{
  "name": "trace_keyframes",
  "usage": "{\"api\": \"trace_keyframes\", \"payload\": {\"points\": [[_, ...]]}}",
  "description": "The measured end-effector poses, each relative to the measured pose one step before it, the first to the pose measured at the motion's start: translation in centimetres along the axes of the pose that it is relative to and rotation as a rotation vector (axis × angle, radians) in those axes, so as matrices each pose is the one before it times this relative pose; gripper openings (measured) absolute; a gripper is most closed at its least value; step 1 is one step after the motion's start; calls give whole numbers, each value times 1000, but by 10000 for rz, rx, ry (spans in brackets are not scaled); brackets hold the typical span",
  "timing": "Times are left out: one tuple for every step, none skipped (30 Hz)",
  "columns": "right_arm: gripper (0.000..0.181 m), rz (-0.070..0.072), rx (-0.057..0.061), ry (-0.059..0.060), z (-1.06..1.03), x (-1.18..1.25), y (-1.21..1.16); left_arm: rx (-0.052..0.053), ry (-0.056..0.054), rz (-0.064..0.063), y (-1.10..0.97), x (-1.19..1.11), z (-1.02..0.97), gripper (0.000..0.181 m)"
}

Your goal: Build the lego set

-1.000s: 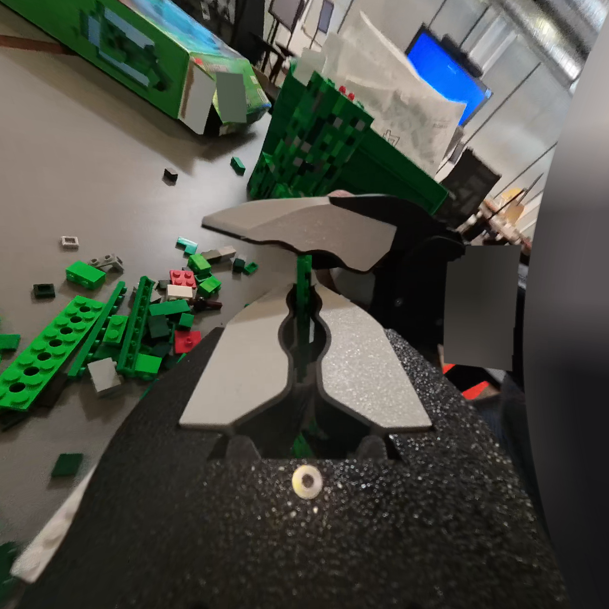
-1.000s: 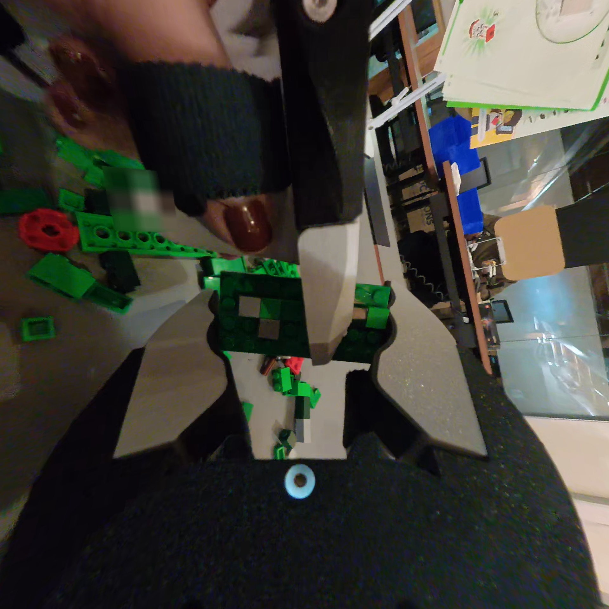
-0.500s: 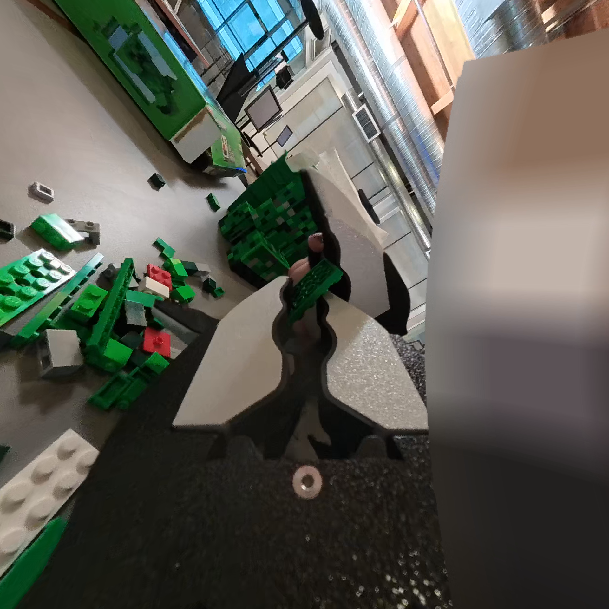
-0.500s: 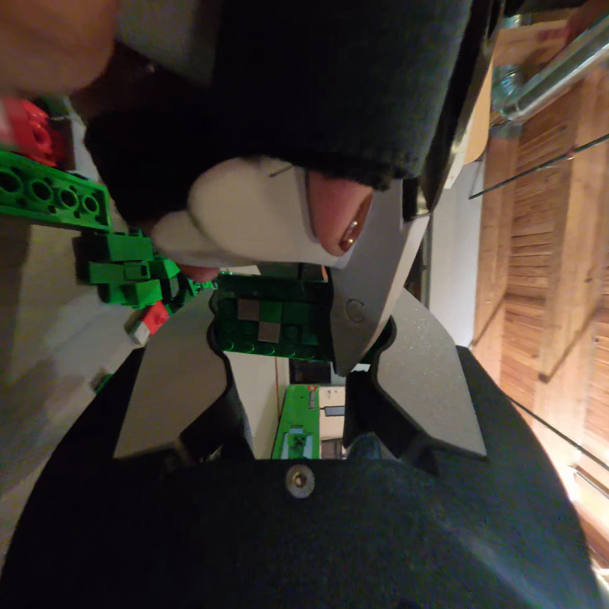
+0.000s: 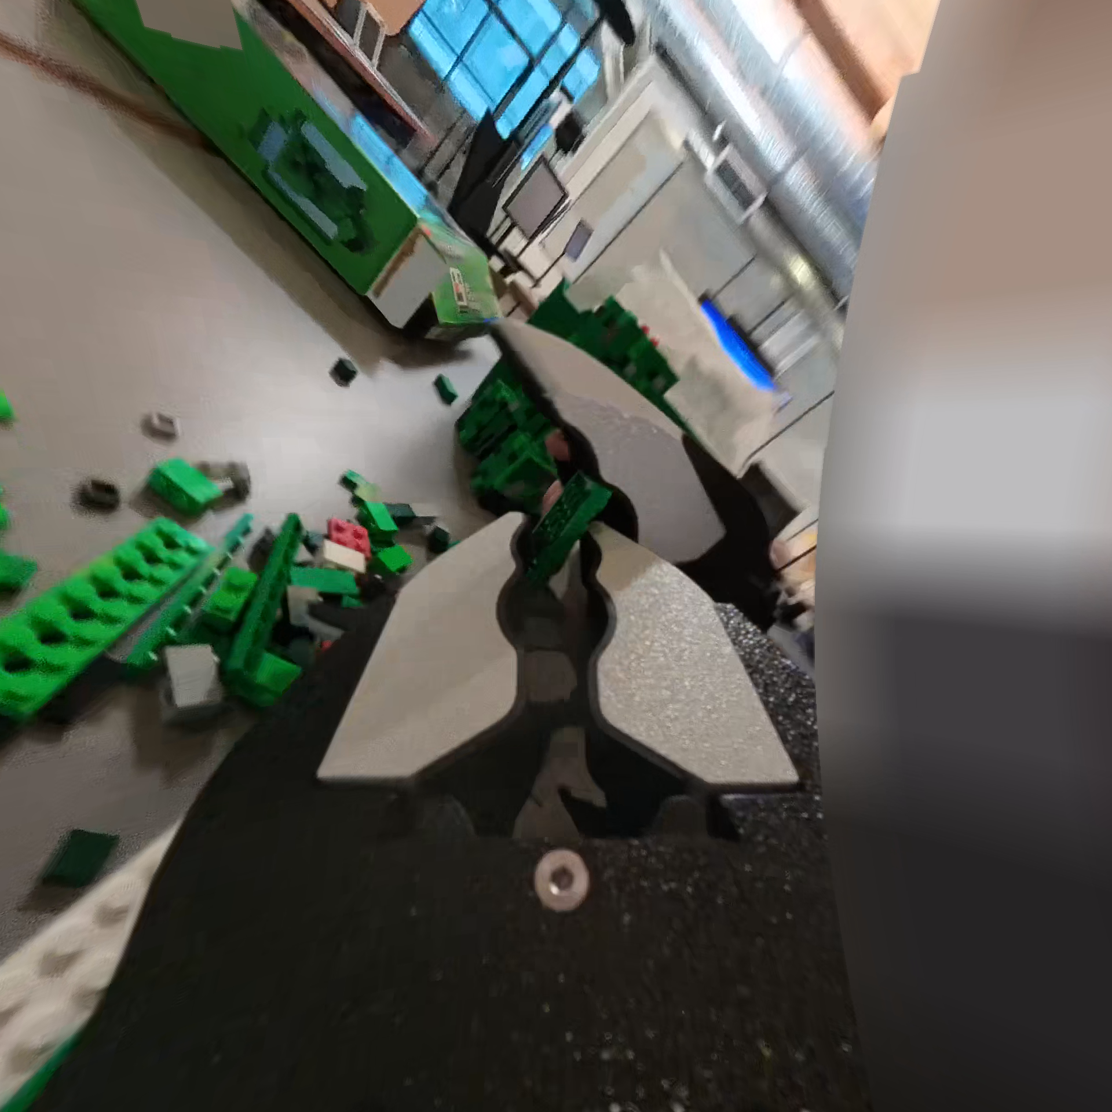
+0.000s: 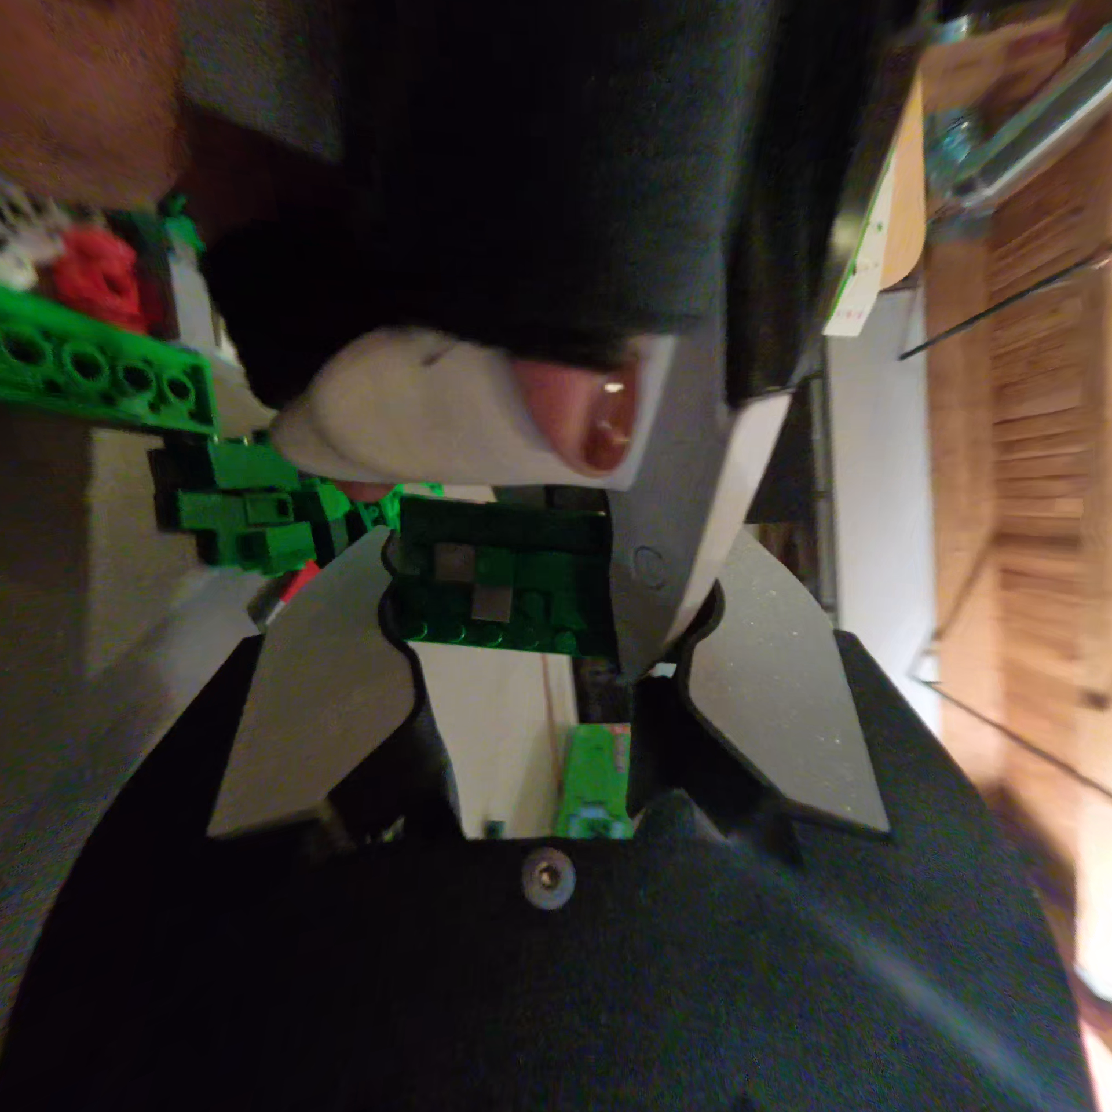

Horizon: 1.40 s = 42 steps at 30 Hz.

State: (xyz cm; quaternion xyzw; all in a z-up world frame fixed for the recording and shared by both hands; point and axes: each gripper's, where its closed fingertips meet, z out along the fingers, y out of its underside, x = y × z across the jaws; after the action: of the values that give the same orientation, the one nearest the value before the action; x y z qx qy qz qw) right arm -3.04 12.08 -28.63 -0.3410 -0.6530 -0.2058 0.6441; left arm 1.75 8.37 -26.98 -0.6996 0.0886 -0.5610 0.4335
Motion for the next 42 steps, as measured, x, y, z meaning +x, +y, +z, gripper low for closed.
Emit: {"api": "trace_keyframes", "payload": {"points": [[93,531,212,-346,-147,-72,-235,-340,-339,908,45,79,-7,14],[93,445,177,-449,-129,-253,-201,-398,-388,942,165,-85,-40,11],[93,351,186,-246,-146,-102,-241,-321,-174,715,136,139,13,10],[93,207,179,-245,-158,-244,-323,-365,62,396,259,337,117,15],[93,138,135,-347,-99,-406,-337,-454,66,156,516,198,248,21],[92,116,103,-282,-58,-359,-313,-392,-77,73,565,-74,273,30],[93,84,139,-424,-57,-576,-333,-330,-36,182,531,42,250,36],[93,115,127,-451,-38,-626,-281,-239,-102,176,343,-19,171,38],[93,146,108,-175,-63,-280,-206,-60,-223,113,60,-204,63,37],[93,131,154,-179,-108,-246,-237,61,-121,31,-129,-144,-66,30],[93,205,151,-230,-125,-220,-214,-12,265,14,19,296,-71,24],[93,312,208,-221,-127,-135,-255,-30,444,-140,83,447,-11,13],[93,374,269,-297,-152,-214,-306,23,456,-272,35,407,17,10],[94,367,269,-313,-178,-219,-254,6,481,-260,45,413,5,13],[93,368,299,-281,-212,-180,-286,7,572,-159,26,570,-46,19],[94,372,282,-357,-205,-268,-308,-24,551,-69,79,597,-82,20],[93,292,162,-224,-136,-111,-175,31,275,-102,-23,279,-21,21],[93,132,59,-20,-69,76,-44,86,32,-40,-107,30,20,22],[93,-23,-43,42,-19,72,81,-22,-125,27,40,-115,27,23],[93,-104,-123,105,2,114,192,-97,-275,111,125,-272,-29,25],[93,-114,-210,222,0,278,361,-10,-406,151,19,-409,-124,21],[94,-116,-266,235,-4,337,503,130,-471,85,-160,-528,-244,17],[94,-105,-228,170,-23,280,462,225,-458,-48,-293,-573,-286,16],[94,-10,-111,139,-30,229,228,135,-211,-134,-208,-285,-145,19],[94,59,-73,111,19,167,42,64,23,-193,-106,11,1,18],[94,-23,-151,139,57,168,104,104,99,-162,-89,82,16,14],[94,-187,-190,201,69,181,166,92,75,-162,-32,-10,10,12],[94,-276,-196,220,76,138,177,53,93,-194,54,-23,4,10],[94,-276,-198,168,86,30,193,11,141,-189,113,15,-22,8],[94,-214,-146,63,85,-83,150,-34,55,-138,183,-88,-25,7],[94,-96,-39,10,42,-119,61,-33,40,-41,139,-44,-24,8],[94,24,25,2,20,-53,-14,2,18,7,33,-9,-23,8],[93,80,37,3,-14,32,-20,81,15,49,-96,33,-52,8],[94,89,23,1,-27,80,9,165,31,63,-244,59,-137,10],[93,99,22,-10,-41,87,42,138,19,34,-235,31,-171,12],[94,115,38,-24,-49,65,25,70,-71,35,-153,-117,-173,11],[94,122,34,-50,-30,13,9,3,-51,80,-29,-77,-102,11],[93,95,11,-79,16,-74,25,-11,28,66,18,100,-3,8],[93,32,-14,-33,29,-49,52,-14,-64,66,28,5,50,7],[93,-42,-35,-2,37,-50,98,-40,-140,99,74,-94,39,6],[93,-51,-41,-18,52,-88,97,-77,-146,116,102,-117,26,6],[94,-26,-16,-11,35,-57,51,-55,-117,111,70,-68,4,6]]}}
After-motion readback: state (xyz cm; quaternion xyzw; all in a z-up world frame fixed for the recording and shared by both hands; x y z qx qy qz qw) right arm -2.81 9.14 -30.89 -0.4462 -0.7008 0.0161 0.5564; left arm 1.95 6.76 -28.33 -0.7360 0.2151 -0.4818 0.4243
